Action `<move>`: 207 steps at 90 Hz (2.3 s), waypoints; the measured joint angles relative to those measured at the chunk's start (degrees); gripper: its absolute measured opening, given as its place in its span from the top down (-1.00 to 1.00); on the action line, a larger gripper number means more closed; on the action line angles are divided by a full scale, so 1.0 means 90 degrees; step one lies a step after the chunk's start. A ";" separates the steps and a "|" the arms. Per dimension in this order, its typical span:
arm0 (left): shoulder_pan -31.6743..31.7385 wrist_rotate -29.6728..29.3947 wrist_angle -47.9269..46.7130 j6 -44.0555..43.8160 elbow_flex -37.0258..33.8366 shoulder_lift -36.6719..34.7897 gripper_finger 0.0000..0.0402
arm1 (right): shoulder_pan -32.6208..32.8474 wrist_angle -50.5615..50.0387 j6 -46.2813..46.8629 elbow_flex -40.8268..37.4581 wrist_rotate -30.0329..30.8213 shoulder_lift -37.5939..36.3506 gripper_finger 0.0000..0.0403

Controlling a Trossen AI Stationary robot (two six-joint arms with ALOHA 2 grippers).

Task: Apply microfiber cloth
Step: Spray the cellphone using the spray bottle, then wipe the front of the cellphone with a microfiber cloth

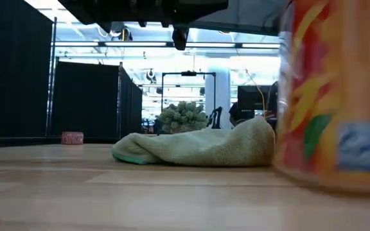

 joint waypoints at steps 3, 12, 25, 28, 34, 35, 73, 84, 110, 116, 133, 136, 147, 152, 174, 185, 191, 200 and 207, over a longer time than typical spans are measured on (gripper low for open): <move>0.0000 -0.0002 -0.0019 0.0011 0.0000 -0.0016 0.96 | 0.0018 -0.0073 0.0026 0.0000 0.0014 -0.0147 -0.62; 0.0000 0.0000 -0.0003 0.0044 0.0002 -0.0029 0.96 | 0.0027 -0.0386 0.0133 0.0002 0.0047 -0.0448 -0.62; 0.0000 -0.0002 -0.0042 0.0053 0.0002 -0.0051 0.96 | 0.0023 -0.0893 0.0553 0.0002 -0.0140 -0.0606 -0.59; 0.0000 -0.0002 -0.0067 0.0054 0.0002 -0.0055 0.96 | 0.0024 -0.0980 0.0683 0.0002 -0.0152 -0.0599 -0.59; 0.0000 -0.0002 -0.0143 0.0077 0.0005 -0.0055 0.96 | 0.0023 -0.1204 0.0967 0.0002 -0.0338 -0.0529 -0.59; 0.0000 -0.0002 -0.0164 0.0100 0.0005 -0.0055 0.96 | 0.0023 -0.1234 0.1024 0.0002 -0.0382 -0.0519 -0.59; 0.0000 -0.0002 -0.0321 0.0221 0.0005 -0.0058 0.96 | 0.0006 -0.2471 0.2551 0.0012 -0.1734 -0.0502 -0.59; 0.0000 -0.0002 -0.0355 0.0221 0.0005 -0.0058 0.96 | 0.0002 -0.2854 0.3274 0.0033 -0.2313 -0.0573 -0.59; 0.0010 -0.0002 -0.0336 0.0221 0.0005 -0.0058 0.96 | 0.0010 -0.3161 0.3892 0.0002 -0.3208 -0.1163 -0.59; 0.0010 -0.0002 -0.0306 0.0221 0.0005 -0.0058 0.96 | 0.0017 -0.3137 0.3813 0.0002 -0.2930 -0.1370 -0.59; 0.0010 -0.0003 -0.0316 0.0221 0.0005 -0.0058 0.96 | 0.0020 -0.3414 0.3875 0.0002 -0.3057 -0.1784 -0.59; 0.0010 -0.0003 -0.0316 0.0219 0.0005 -0.0058 0.96 | 0.0055 -0.3499 0.4158 0.0002 -0.3345 -0.1878 -0.59; 0.0010 -0.0002 -0.0321 0.0221 0.0005 -0.0058 0.96 | 0.0228 -0.3683 0.5139 0.0002 -0.3796 -0.2113 -0.59; 0.0010 -0.0005 -0.0327 0.0221 0.0005 -0.0058 0.96 | 0.0328 -0.3733 0.5434 0.0002 -0.3791 -0.2150 -0.59; 0.0010 -0.0004 -0.0824 0.0352 0.0005 -0.0127 0.96 | 0.1145 -0.3639 0.6678 0.0005 -0.3631 -0.1452 -0.59; 0.0006 -0.0106 -0.1617 0.0454 0.0009 -0.0443 0.96 | 0.1623 -0.2859 0.7143 0.0005 -0.3054 -0.0536 -0.59; -0.0016 -0.0494 -0.2324 0.0541 0.0009 -0.0783 0.96 | 0.1811 -0.2300 0.7376 0.0006 -0.2600 0.0065 -0.59; -0.0137 -0.1168 -0.3268 0.0543 0.0010 -0.1341 0.96 | 0.1873 -0.1437 0.7442 0.0005 -0.2073 0.0965 -0.59; -0.0293 -0.1538 -0.3877 0.0412 0.0010 -0.1725 0.96 | 0.1798 -0.0915 0.7644 0.0007 -0.1647 0.1587 -0.59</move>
